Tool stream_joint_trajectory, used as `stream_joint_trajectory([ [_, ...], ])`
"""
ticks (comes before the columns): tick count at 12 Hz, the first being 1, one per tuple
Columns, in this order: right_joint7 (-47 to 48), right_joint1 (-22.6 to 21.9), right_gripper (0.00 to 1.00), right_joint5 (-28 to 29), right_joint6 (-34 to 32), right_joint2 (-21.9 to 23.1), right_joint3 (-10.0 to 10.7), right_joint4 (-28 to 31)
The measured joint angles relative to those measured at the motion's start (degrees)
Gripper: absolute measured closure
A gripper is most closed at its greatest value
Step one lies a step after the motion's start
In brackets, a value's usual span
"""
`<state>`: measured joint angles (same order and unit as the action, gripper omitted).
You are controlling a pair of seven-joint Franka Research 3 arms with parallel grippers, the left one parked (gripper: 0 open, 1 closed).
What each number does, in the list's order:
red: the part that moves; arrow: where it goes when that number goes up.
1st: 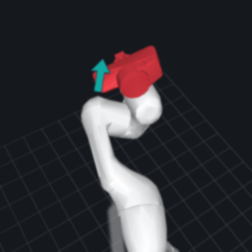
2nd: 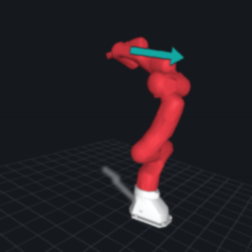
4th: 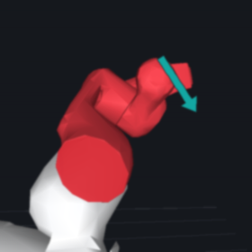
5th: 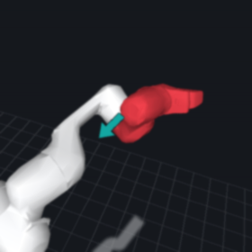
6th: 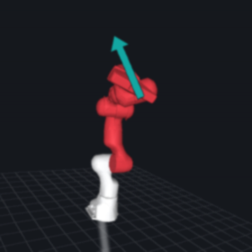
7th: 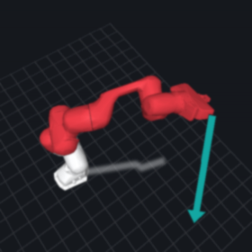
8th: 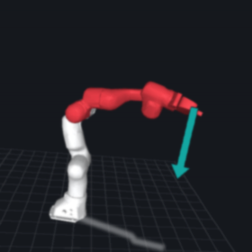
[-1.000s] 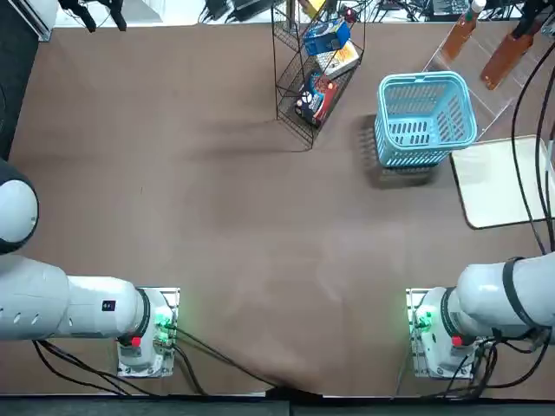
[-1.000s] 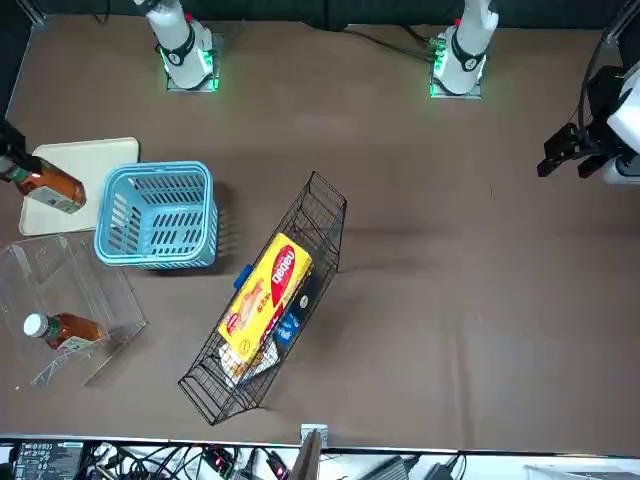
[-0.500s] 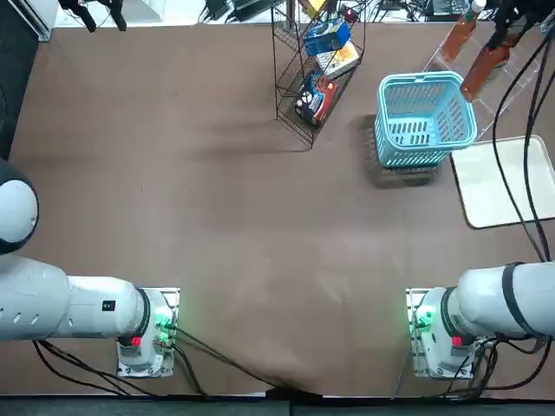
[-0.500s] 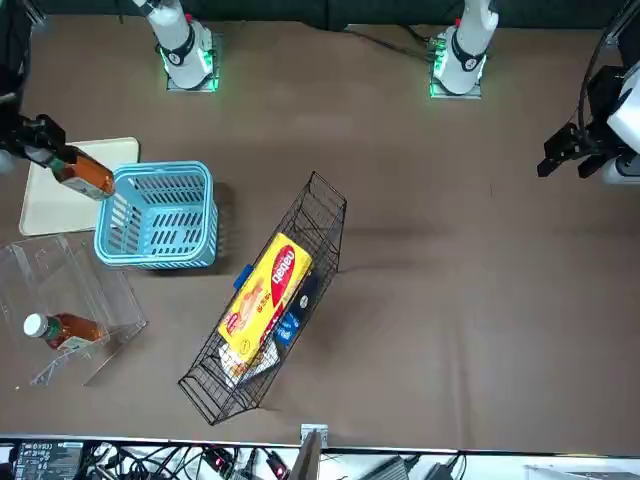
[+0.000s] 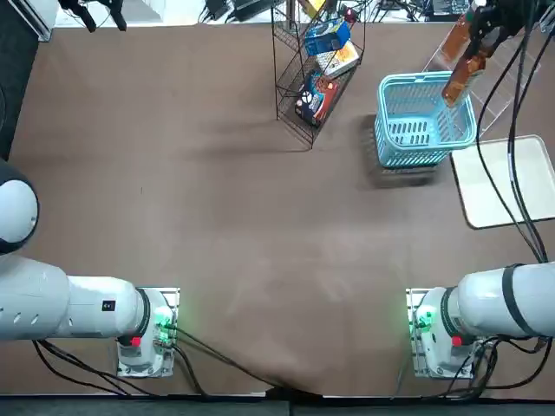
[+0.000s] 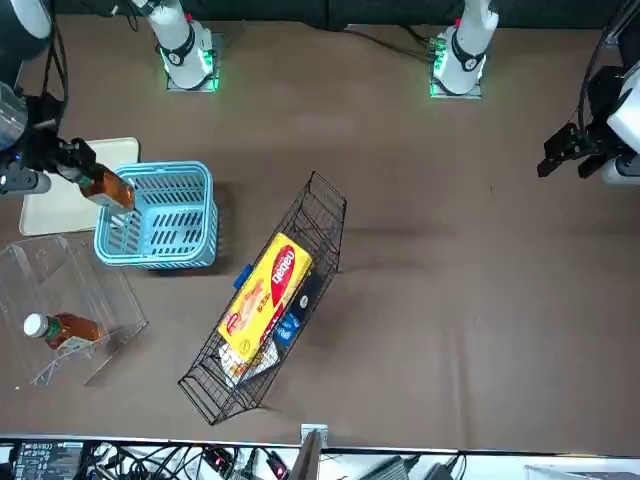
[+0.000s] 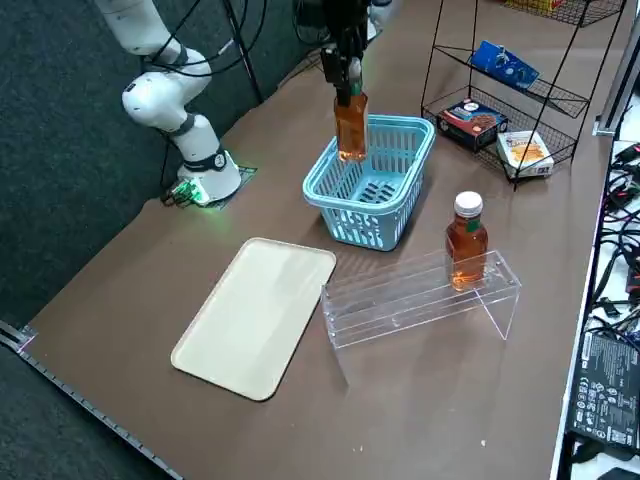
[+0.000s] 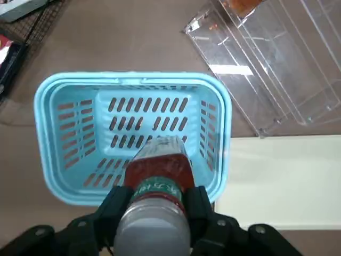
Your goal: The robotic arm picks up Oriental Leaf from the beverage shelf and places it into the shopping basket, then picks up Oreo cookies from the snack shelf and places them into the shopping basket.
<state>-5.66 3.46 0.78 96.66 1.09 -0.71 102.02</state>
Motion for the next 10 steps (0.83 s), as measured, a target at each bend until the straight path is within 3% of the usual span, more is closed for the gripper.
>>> stream_joint_trajectory([
  [10, 3.0, -1.9, 0.44, -1.1, 25.1, -0.3, 0.1, 20.5],
])
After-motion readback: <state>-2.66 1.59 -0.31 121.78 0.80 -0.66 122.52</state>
